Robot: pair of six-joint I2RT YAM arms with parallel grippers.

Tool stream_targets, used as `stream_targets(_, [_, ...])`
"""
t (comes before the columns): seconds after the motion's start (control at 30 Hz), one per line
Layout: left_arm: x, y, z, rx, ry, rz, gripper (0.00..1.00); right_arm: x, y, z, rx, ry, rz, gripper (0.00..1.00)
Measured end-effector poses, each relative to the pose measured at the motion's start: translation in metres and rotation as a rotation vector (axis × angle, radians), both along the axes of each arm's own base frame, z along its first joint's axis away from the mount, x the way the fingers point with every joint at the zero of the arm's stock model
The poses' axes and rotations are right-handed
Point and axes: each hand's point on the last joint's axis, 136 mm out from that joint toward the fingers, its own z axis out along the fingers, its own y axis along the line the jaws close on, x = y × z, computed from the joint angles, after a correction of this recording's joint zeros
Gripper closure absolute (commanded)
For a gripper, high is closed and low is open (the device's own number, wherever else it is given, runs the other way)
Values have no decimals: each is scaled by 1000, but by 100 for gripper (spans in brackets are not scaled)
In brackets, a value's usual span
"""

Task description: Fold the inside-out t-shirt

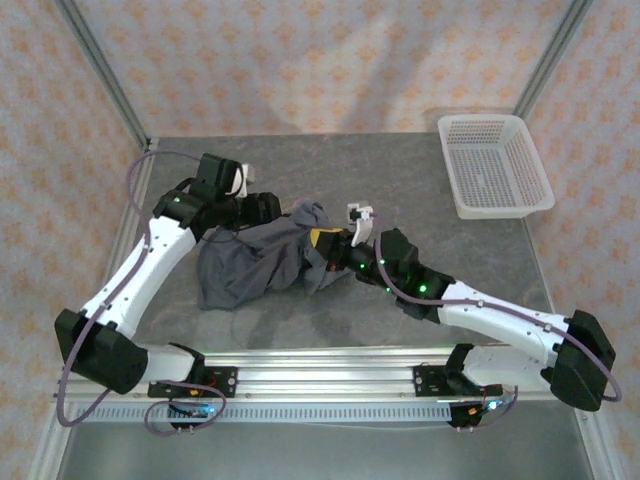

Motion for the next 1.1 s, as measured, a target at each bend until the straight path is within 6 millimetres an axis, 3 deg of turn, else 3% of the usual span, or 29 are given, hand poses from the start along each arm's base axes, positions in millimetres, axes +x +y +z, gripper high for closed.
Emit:
stream_targets(0.13, [-37,-15,40,-166,-109,-38,28,0,0,0,-4,-4,15,100])
stream_targets(0.27, [-71,-54,79,-305,-194,-175,25,-4,4,-2,-8,-3,43,100])
stream_targets(0.33, [-70,-69,80,-329,-186,-203,16,-5,7,-5,-14,4,62,100])
stream_targets(0.4, [-57,-79,71,-338,-155,-185,14,-7,12,-10,-22,15,84,100])
stream_targets(0.43, [-48,-82,63,-334,-138,-168,20,-7,14,-12,-27,20,92,100])
stream_targets(0.57, [-23,-87,34,-333,-83,-83,87,-9,17,-16,-27,40,111,100])
stream_targets(0.63, [-20,-86,30,-342,-78,-54,100,-9,17,-16,-19,51,107,100])
stream_targets(0.83, [-22,-80,48,-370,-133,-25,100,-1,12,-15,12,88,57,98])
stream_targets(1.0, [-29,-81,58,-377,-148,-53,100,17,-9,-23,54,126,-12,98])
stream_targets(1.07, [-30,-83,54,-362,-130,-68,100,17,-11,-29,46,138,9,91])
stream_targets(1.1, [-29,-84,52,-354,-124,-69,100,16,-11,-31,38,140,25,82])
